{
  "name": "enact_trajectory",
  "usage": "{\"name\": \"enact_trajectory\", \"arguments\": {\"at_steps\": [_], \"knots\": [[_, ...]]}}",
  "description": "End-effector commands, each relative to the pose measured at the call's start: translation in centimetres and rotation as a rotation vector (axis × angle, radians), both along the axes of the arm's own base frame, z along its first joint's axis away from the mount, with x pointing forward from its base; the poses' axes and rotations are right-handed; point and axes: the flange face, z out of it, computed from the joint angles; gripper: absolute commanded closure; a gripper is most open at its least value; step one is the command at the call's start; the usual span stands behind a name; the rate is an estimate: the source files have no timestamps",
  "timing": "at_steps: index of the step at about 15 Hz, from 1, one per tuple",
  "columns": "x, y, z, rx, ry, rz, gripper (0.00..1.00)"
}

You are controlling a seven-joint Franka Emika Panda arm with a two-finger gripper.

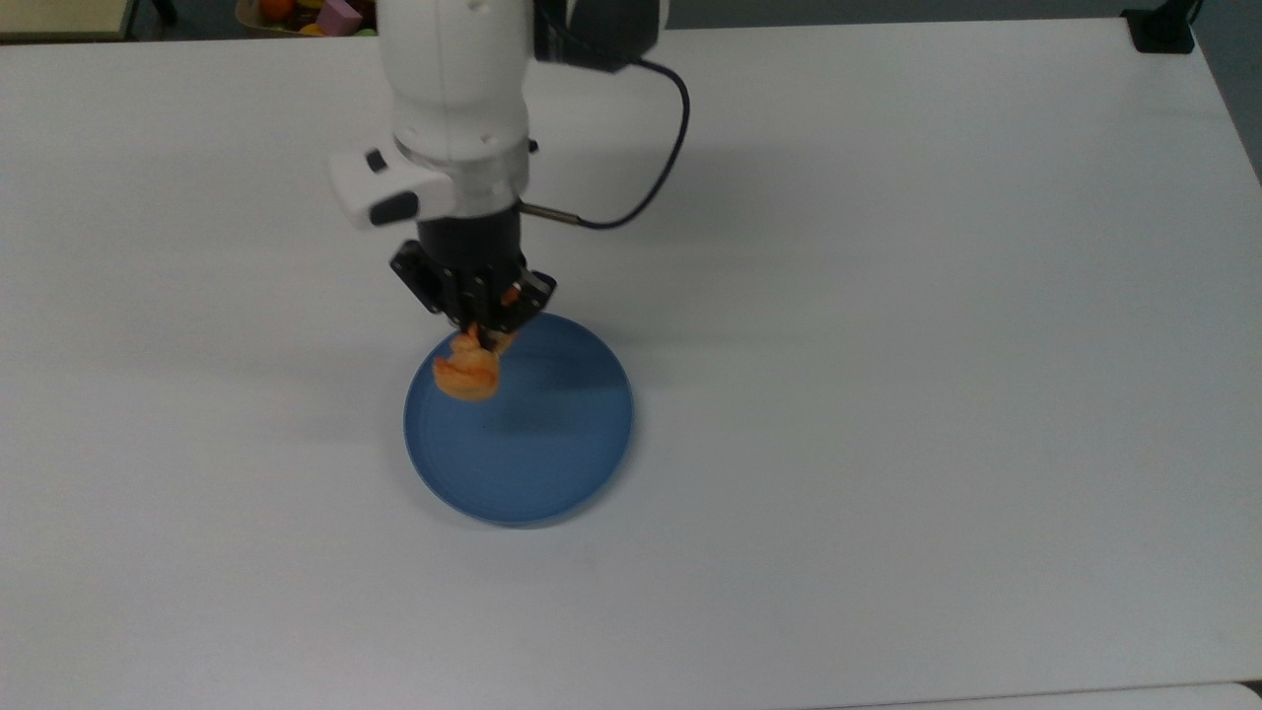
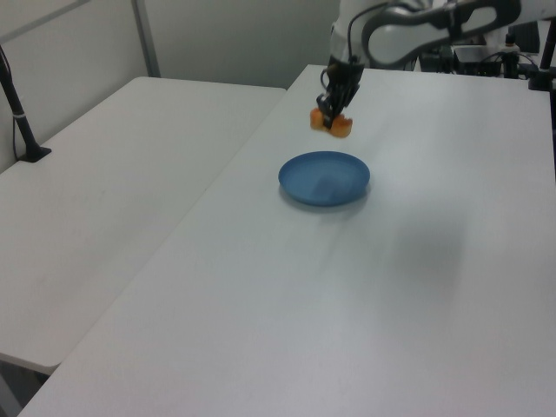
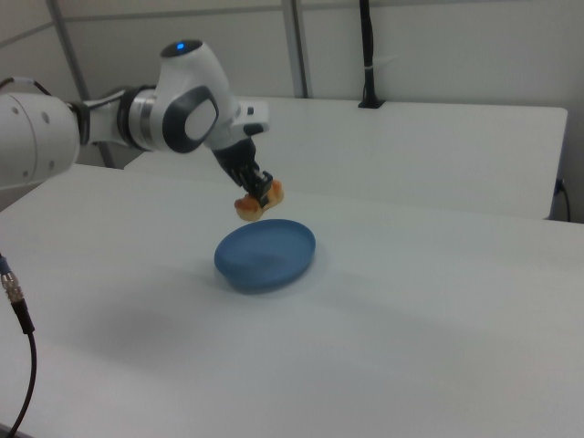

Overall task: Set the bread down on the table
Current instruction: 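Lift the bread roll up off the blue plate, then carry the held bread roll away from the plate across the table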

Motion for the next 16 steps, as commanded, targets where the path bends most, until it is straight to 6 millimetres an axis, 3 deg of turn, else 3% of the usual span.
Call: {"name": "enact_trajectory", "arguments": {"at_steps": [1,5,7,10,13,16], "knots": [[-3.2,-4.0,6.0,0.018,0.025,-0.001,1.00],[-6.5,-8.6,11.2,0.022,0.046,0.026,1.00],[-8.0,-12.1,13.3,0.024,0.029,0.009,1.00],[-9.3,-16.9,13.9,0.004,0.032,0.012,1.00],[-11.5,-23.9,14.8,-0.013,0.015,-0.035,1.00],[-12.5,-27.6,14.1,-0.038,0.023,-0.020,0.99]]}}
